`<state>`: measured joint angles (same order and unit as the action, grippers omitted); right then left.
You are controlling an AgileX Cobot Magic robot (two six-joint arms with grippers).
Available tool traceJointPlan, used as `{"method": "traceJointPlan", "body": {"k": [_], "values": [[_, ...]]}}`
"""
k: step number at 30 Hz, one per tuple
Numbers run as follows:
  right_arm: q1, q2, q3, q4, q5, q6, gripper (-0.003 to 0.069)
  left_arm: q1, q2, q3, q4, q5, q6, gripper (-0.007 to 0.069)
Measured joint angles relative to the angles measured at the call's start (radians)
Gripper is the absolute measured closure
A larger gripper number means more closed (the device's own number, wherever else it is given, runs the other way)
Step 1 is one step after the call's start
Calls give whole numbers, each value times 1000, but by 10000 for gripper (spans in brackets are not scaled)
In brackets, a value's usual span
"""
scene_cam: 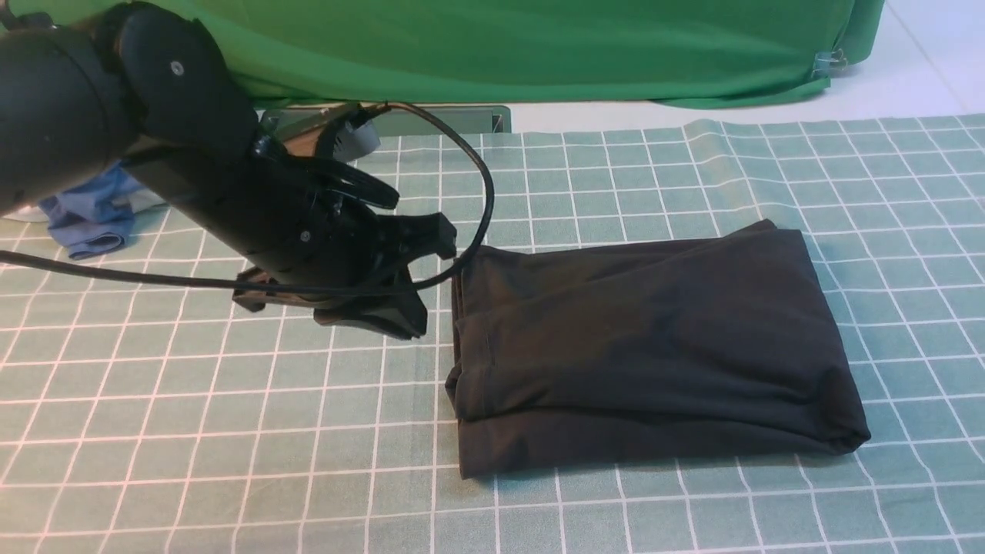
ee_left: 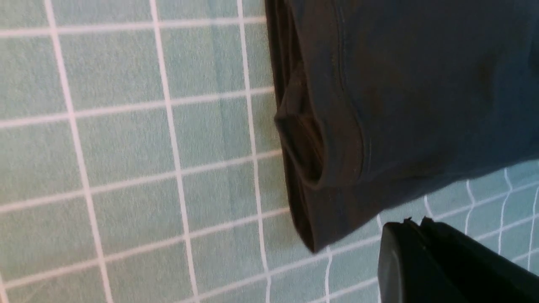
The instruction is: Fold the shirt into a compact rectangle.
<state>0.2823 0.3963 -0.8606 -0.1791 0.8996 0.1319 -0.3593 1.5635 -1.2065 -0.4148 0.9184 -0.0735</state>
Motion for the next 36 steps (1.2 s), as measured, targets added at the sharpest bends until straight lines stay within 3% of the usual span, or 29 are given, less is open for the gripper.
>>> {"method": "traceJointPlan", "body": {"k": [6,15,22,26,31,36], "values": [[0,-184,161,0,-144,0,631,0,17,-1,-24,-42,-3,591],[0,-212,199,0,-177,0,627,0,73,-22,-18,-64,-10,414],[0,-212,227,26,-218,-35,624,0,15,-80,-12,-89,-8,390],[0,-212,311,72,-364,-119,627,0,5,-80,-12,-102,-7,390],[0,-212,509,123,-734,-151,628,0,4,-80,0,-106,-7,390],[0,-212,581,127,-780,-117,624,0,4,-80,15,-106,-7,393]]}}
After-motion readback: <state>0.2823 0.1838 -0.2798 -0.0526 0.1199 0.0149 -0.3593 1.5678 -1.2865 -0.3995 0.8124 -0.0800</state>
